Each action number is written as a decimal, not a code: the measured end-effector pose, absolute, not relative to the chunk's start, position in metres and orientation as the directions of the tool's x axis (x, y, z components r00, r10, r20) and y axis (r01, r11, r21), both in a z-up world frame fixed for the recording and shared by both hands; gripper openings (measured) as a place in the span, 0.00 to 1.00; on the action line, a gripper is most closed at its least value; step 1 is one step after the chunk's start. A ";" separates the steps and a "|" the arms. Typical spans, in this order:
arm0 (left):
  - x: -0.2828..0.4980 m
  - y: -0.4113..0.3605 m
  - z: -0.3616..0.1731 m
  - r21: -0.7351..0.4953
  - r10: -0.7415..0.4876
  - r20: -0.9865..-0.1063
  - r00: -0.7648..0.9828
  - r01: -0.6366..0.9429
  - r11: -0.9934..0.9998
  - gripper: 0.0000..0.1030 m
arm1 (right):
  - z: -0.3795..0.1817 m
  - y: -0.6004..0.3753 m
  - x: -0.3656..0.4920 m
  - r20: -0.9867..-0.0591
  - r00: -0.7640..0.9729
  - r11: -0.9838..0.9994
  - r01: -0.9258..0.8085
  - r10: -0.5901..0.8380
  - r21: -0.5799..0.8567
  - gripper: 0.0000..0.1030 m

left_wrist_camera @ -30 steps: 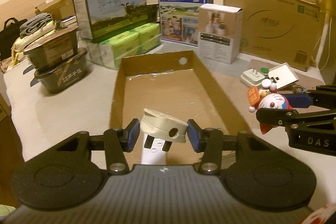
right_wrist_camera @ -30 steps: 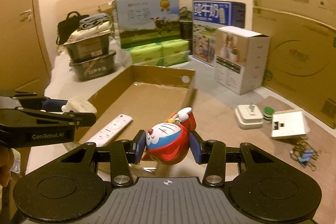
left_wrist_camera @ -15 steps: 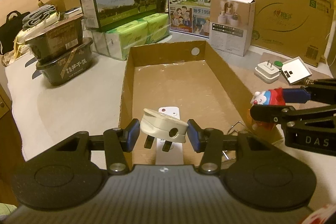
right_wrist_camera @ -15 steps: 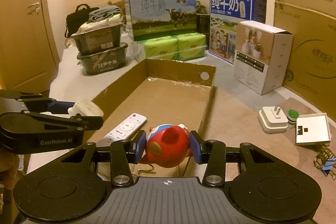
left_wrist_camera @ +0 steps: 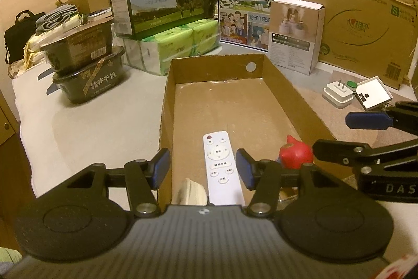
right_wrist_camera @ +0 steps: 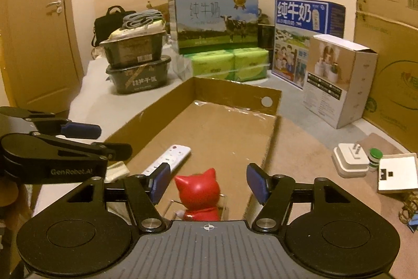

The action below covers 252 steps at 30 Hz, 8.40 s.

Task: Organize rigid objects
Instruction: 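Carry the plug and figurine into the cardboard tray and release both, then move both open grippers back toward the remaining items, then grasp the blue binder clip with the right gripper and lift it, then close the left gripper on the leopard-print hair claw and lift it, then carry the hair claw and binder clip over the cardboard tray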

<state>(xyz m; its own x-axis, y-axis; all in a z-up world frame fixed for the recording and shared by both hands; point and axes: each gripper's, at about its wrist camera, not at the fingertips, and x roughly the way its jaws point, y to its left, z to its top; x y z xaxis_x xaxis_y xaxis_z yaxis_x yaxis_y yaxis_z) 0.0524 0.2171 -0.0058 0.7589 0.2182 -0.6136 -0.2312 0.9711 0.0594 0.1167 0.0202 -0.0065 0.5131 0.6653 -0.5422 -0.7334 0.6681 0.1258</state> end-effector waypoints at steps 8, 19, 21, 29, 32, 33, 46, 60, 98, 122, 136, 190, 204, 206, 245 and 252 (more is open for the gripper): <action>0.043 0.204 -0.003 0.018 0.193 -0.615 0.765 -0.231 0.973 0.50 | -0.009 -0.009 0.110 -0.570 0.534 0.715 -0.685 0.624 0.141 0.63; 0.032 0.163 0.004 -0.015 0.138 -0.612 0.779 -0.185 0.983 0.50 | -0.007 -0.073 0.107 -0.592 0.597 0.804 -0.573 0.541 0.157 0.64; 0.032 0.157 0.005 -0.016 0.130 -0.613 0.779 -0.177 0.984 0.50 | -0.006 -0.084 0.105 -0.592 0.608 0.816 -0.556 0.528 0.158 0.64; 0.032 0.132 0.009 -0.020 0.101 -0.616 0.781 -0.144 0.989 0.50 | -0.003 -0.120 0.103 -0.593 0.643 0.851 -0.502 0.486 0.153 0.65; 0.036 0.118 0.011 -0.030 0.079 -0.611 0.788 -0.122 0.992 0.50 | -0.003 -0.134 0.103 -0.595 0.659 0.868 -0.476 0.460 0.143 0.65; 0.038 0.114 0.012 -0.033 0.070 -0.609 0.790 -0.114 0.993 0.50 | -0.003 -0.141 0.104 -0.597 0.665 0.874 -0.464 0.450 0.142 0.65; 0.076 0.048 0.011 -0.064 -0.049 -0.612 0.790 0.013 0.998 0.50 | -0.005 -0.208 0.121 -0.602 0.723 0.937 -0.316 0.339 0.148 0.67; 0.118 0.003 0.000 -0.063 -0.115 -0.632 0.767 0.097 0.993 0.50 | -0.016 -0.256 0.145 -0.611 0.736 0.956 -0.237 0.291 0.170 0.67; 0.227 -0.035 -0.060 -0.072 -0.186 -0.680 0.709 0.187 0.980 0.50 | -0.091 -0.248 0.270 -0.665 0.518 0.711 -0.703 0.538 0.029 0.67; 0.254 -0.063 -0.074 -0.085 -0.251 -0.675 0.694 0.264 0.961 0.50 | -0.096 -0.254 0.286 -0.683 0.480 0.677 -0.735 0.550 0.029 0.42; 0.280 -0.108 -0.089 -0.088 -0.277 -0.660 0.698 0.295 0.951 0.49 | -0.091 -0.282 0.279 -0.682 0.586 0.839 -0.540 0.436 0.072 0.42; 0.161 -0.032 -0.087 -0.024 -0.163 -0.679 0.716 0.201 0.979 0.26 | -0.088 -0.244 0.182 -0.697 0.569 0.823 -0.565 0.437 0.054 0.43; 0.127 -0.023 -0.063 -0.031 -0.147 -0.681 0.717 0.173 0.984 0.26 | -0.062 -0.241 0.155 -0.696 0.580 0.859 -0.502 0.423 0.103 0.40; 0.120 -0.020 -0.057 -0.036 -0.146 -0.677 0.721 0.165 0.986 0.26 | -0.056 -0.239 0.148 -0.690 0.585 0.858 -0.502 0.427 0.106 0.40; 0.017 0.081 0.034 -0.026 0.040 -0.560 0.828 -0.066 0.997 0.26 | 0.023 -0.147 0.073 -0.586 0.590 0.773 -0.626 0.555 0.101 0.40; 0.008 0.112 0.040 -0.016 0.086 -0.559 0.825 -0.115 0.993 0.26 | 0.028 -0.111 0.071 -0.584 0.559 0.746 -0.654 0.588 0.125 0.40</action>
